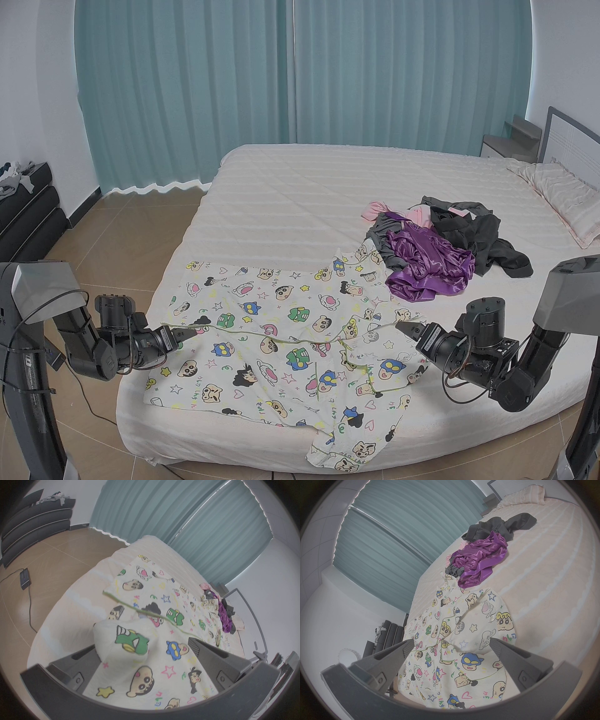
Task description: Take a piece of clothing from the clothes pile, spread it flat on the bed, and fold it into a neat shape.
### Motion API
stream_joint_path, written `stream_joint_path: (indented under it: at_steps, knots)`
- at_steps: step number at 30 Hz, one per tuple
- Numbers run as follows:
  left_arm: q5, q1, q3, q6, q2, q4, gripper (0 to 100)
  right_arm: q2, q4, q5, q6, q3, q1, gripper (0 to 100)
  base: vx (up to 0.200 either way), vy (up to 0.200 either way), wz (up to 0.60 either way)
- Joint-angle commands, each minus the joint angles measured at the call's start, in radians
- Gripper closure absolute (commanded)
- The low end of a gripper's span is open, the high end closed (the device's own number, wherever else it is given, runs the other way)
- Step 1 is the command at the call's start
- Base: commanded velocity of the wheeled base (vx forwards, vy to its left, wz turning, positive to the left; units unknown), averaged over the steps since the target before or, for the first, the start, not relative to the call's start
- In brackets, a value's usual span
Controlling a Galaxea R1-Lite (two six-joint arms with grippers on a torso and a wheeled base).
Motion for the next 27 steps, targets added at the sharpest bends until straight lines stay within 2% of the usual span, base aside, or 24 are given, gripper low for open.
stream_joint_path:
  at_steps: [1,10,11,16,27]
  knots:
    - [0.0,-0.007,-0.043,-0.021,0.007,0.0,0,0.012,0.0,-0.003,0.0,-0.001,0.0,0,0.0,0.0,0.0]
    - [0.005,0.0,-0.147,-0.069,0.038,0.0,0,0.013,0.0,-0.001,0.0,0.0,0.0,0,0.0,0.0,0.0]
    - [0.029,0.023,-0.167,-0.106,0.035,0.0,0,0.013,0.0,-0.001,0.0,-0.001,0.0,0,0.0,0.0,0.0]
    - [0.077,0.081,-0.19,-0.116,0.036,0.0,0,0.013,0.0,-0.001,0.0,-0.001,0.0,0,0.0,0.0,0.0]
    - [0.077,0.172,-0.173,-0.119,0.015,0.005,0,0.012,0.0,-0.003,0.0,0.0,0.0,0,0.0,0.0,0.0]
